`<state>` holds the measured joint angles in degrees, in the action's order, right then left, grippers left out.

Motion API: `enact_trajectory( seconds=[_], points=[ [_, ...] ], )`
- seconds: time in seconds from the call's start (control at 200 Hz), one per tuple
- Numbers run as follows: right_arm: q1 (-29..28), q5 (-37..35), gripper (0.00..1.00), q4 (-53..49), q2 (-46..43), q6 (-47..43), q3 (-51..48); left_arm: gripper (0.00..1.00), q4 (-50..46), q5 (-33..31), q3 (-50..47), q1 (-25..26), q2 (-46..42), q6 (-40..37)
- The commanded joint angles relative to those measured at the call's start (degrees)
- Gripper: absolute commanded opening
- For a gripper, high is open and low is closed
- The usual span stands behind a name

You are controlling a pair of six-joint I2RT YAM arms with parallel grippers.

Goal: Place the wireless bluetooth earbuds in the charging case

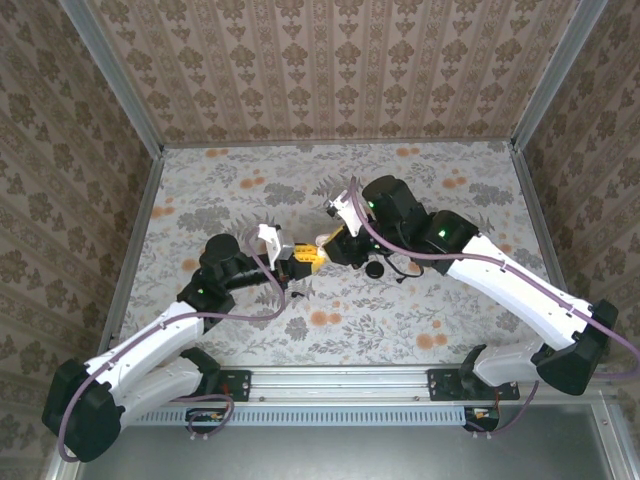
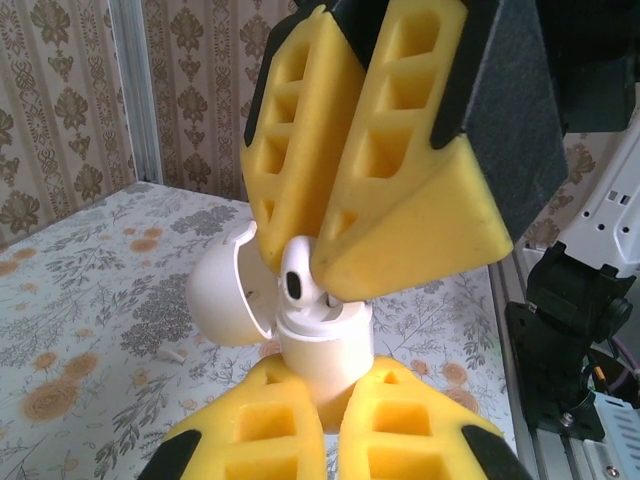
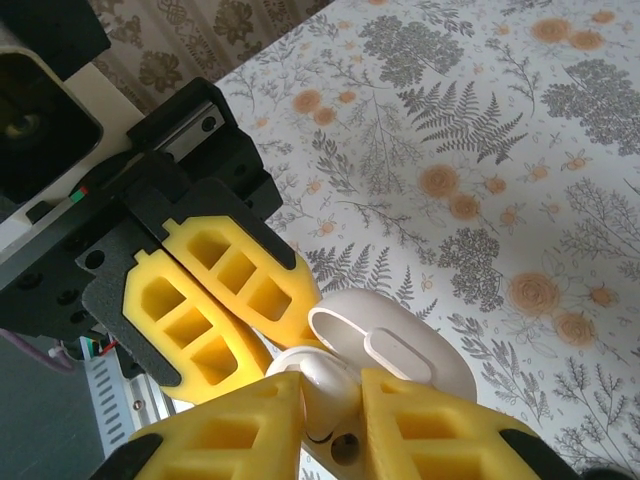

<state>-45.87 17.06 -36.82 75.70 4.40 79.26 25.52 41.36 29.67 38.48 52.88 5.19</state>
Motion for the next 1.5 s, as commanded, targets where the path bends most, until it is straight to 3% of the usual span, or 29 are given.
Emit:
enact_trajectory(
  seconds=[0.0, 0.135, 0.43, 0.625, 0.84, 1.28, 1.495],
  points=[
    [-1.06, 7.16, 0.25, 1.26, -0.43, -1.60, -1.26, 0.00, 5.77, 0.91, 1.46, 0.06, 0.20, 0.57],
    [-0.37, 7.06, 0.30, 2.77, -2.19, -0.62, -2.03, 0.00, 5.77, 0.67, 1.52, -0.01, 0.59, 0.33],
    [0.74, 8.20, 0.33, 1.26, -1.87, 1.81, -0.48, 0.00, 6.40, 1.11, 2.23, -0.05, 2.65, 0.09],
    [1.25, 0.15, 0.39, -1.80, -1.85, 4.61, 2.08, 0.00, 6.86, 1.45, 2.48, 0.01, 3.45, 0.43],
    [2.15, -3.70, 0.45, -2.73, -3.02, 7.78, 3.50, 0.00, 7.09, 1.59, 2.58, 0.09, 4.14, 0.48],
    [2.49, -4.81, 0.36, -2.33, -4.88, 9.76, 1.31, 0.00, 7.15, 1.76, 3.11, 0.02, 5.04, 0.35],
    [9.59, -9.15, 0.35, -3.10, -6.78, 17.41, -1.58, 0.00, 5.42, -0.69, 2.03, -1.23, 4.35, 0.17]
  ],
)
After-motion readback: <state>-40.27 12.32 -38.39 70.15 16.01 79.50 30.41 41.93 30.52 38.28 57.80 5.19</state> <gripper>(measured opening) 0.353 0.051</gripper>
